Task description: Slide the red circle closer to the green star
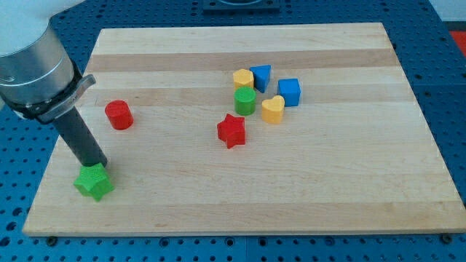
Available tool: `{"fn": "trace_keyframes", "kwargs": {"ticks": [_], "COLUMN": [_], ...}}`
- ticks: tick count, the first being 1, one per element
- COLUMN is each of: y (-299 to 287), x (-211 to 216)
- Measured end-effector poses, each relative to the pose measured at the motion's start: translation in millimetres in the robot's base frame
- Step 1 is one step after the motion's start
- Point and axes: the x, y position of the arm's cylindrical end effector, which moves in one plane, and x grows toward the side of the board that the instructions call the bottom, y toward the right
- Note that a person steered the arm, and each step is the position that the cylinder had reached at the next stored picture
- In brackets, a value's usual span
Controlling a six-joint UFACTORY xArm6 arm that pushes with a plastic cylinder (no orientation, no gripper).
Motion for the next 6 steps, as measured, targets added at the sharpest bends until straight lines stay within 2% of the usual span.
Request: {"fn": "trace_keyframes", "kwargs": {"ticks": [1,3,5,6], "y": [14,83,73,44], "x": [-22,-75,-126,-134]}}
